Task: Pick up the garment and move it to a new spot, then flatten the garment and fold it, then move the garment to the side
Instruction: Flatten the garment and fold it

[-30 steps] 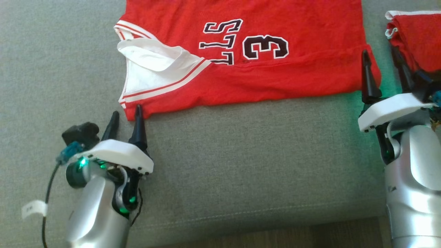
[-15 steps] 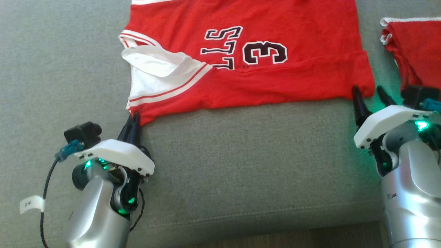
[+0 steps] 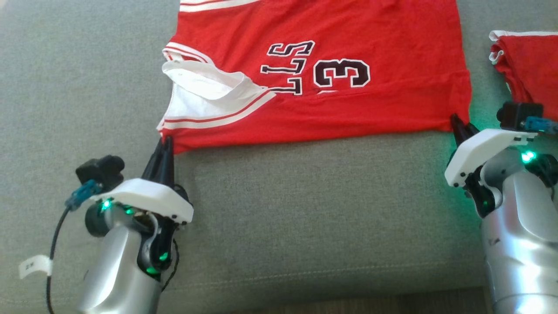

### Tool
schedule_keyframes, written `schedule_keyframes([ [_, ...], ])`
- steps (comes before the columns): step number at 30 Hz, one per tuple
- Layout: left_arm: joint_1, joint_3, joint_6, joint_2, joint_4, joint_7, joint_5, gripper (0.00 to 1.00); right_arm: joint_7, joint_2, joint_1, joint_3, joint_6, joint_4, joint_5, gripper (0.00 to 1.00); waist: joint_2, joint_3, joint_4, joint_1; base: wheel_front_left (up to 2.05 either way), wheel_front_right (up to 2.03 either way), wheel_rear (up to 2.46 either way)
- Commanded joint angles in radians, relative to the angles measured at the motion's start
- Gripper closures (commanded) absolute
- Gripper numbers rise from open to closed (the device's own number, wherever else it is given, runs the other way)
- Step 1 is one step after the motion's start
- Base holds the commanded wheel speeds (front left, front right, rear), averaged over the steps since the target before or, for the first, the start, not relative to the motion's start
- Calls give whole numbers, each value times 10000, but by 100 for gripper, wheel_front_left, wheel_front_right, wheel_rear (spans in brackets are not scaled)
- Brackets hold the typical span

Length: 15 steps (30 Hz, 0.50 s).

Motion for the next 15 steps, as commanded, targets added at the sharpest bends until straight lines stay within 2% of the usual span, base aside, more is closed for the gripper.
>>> schedule_keyframes([
  [1,60,300,44,369,-511,-155,106,100,135,58,352,174,-4,-349,-78,100,0,-82,22,0,0,0,0],
  [8,1417,522,367,536,-1953,-153,-76,100,728,58,1514,253,-4,-1653,55,100,0,-463,-31,0,0,0,0],
  [15,3235,196,853,579,-3407,605,-84,100,1929,58,3250,-17,-4,-3619,204,100,0,-694,79,0,0,0,0],
])
